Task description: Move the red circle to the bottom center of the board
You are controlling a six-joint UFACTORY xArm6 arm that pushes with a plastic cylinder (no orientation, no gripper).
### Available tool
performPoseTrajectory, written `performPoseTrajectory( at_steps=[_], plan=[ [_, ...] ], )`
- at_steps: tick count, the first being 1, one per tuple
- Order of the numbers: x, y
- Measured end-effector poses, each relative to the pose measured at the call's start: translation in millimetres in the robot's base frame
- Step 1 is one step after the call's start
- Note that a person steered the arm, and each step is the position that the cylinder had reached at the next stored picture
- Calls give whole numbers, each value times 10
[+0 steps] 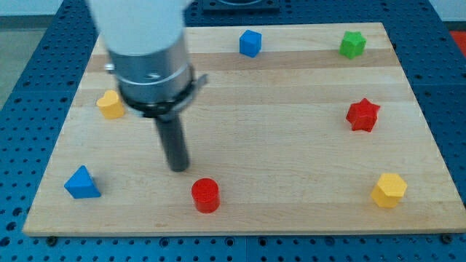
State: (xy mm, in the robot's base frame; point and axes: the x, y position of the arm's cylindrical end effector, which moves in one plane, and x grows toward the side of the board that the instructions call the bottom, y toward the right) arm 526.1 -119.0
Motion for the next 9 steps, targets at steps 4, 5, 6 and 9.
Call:
performPoseTrajectory(
  at_steps=[4,5,6,9],
  plan=[
    [699,21],
    [674,357],
    [674,630],
    [677,812]
  ],
)
